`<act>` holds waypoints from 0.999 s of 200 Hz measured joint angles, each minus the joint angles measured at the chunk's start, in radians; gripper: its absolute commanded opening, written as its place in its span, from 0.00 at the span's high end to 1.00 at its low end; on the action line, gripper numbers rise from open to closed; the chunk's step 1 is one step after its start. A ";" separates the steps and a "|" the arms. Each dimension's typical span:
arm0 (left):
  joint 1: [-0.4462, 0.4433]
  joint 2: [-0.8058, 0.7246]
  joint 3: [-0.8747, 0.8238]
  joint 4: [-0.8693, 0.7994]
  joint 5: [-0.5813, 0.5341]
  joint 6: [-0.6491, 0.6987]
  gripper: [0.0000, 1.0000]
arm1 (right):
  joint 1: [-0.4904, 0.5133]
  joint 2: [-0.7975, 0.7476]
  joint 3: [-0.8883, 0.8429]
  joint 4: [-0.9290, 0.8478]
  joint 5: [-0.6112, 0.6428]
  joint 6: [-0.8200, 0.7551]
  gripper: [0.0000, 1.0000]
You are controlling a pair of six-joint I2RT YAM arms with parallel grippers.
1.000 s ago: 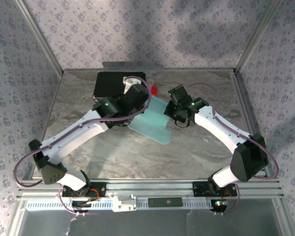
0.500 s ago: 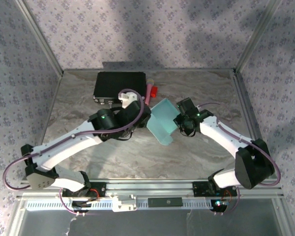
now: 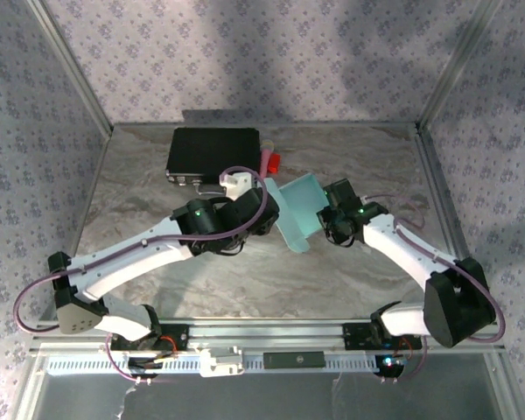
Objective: Fold the paper box
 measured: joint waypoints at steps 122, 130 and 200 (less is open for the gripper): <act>-0.028 0.128 0.054 0.060 0.034 -0.044 0.44 | -0.006 0.018 -0.042 0.058 -0.027 0.038 1.00; -0.028 0.149 0.074 0.064 0.036 -0.044 0.45 | -0.006 0.022 -0.043 0.061 -0.027 0.041 1.00; -0.102 0.147 0.106 0.032 -0.013 -0.093 0.42 | -0.027 0.039 -0.066 0.101 -0.058 0.041 1.00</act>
